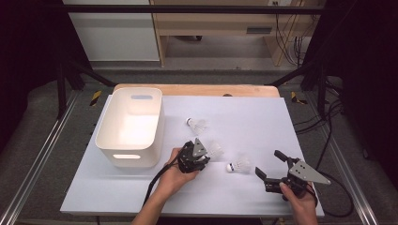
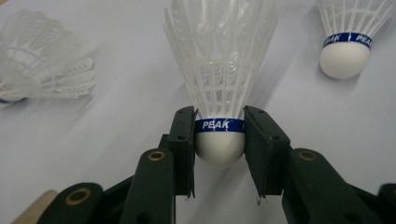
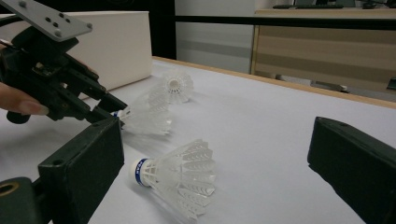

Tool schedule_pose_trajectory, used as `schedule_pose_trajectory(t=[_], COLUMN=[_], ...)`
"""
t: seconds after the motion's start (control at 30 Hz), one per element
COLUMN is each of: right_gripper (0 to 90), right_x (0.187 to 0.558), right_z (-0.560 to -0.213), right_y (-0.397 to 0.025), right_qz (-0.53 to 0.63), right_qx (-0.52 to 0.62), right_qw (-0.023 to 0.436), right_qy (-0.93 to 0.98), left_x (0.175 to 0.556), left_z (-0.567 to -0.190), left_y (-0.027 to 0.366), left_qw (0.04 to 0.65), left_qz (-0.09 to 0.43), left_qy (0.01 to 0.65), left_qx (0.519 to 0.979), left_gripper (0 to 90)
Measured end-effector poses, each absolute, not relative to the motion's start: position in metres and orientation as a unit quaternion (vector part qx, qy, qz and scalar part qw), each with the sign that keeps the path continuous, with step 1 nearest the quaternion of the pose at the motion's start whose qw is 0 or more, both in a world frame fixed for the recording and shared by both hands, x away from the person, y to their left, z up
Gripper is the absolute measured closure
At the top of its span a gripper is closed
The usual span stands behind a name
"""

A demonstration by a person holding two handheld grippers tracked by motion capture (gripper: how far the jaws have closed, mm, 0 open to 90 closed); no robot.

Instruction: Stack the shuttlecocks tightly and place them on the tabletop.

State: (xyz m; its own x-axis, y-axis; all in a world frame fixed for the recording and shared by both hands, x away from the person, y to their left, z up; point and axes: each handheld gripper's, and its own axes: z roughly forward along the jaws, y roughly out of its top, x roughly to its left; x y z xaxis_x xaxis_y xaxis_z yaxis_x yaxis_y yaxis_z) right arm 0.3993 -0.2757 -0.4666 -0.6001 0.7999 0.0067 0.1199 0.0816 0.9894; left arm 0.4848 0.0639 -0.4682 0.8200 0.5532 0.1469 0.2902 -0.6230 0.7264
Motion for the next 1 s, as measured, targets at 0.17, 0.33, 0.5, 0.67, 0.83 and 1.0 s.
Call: schedule_pose_trajectory(t=[0.17, 0.33, 0.5, 0.67, 0.83, 1.0], right_gripper=[4.1, 4.1, 4.1, 4.1, 4.1, 4.1], right_x=[0.4, 0.4, 0.4, 0.4, 0.4, 0.4], right_z=[-0.467, -0.468, -0.468, -0.469, -0.469, -0.469], right_y=[-0.274, -0.273, -0.272, -0.273, -0.273, -0.273], right_qz=[0.584, 0.581, 0.58, 0.579, 0.579, 0.579], right_qx=[0.342, 0.344, 0.346, 0.348, 0.349, 0.349], right_qw=[0.289, 0.29, 0.29, 0.292, 0.291, 0.291], right_qy=[0.677, 0.678, 0.678, 0.678, 0.677, 0.677], left_x=[0.479, 0.471, 0.463, 0.457, 0.454, 0.45], left_z=[-0.465, -0.465, -0.465, -0.464, -0.466, -0.468], left_y=[0.086, 0.105, 0.117, 0.124, 0.128, 0.13], left_qw=[0.358, 0.352, 0.349, 0.347, 0.345, 0.344], left_qz=[0.193, 0.199, 0.2, 0.201, 0.199, 0.198], left_qy=[0.236, 0.234, 0.226, 0.214, 0.209, 0.203], left_qx=[0.883, 0.884, 0.887, 0.891, 0.893, 0.895], left_gripper=[65.1, 65.0, 65.0, 65.0, 65.0, 65.0])
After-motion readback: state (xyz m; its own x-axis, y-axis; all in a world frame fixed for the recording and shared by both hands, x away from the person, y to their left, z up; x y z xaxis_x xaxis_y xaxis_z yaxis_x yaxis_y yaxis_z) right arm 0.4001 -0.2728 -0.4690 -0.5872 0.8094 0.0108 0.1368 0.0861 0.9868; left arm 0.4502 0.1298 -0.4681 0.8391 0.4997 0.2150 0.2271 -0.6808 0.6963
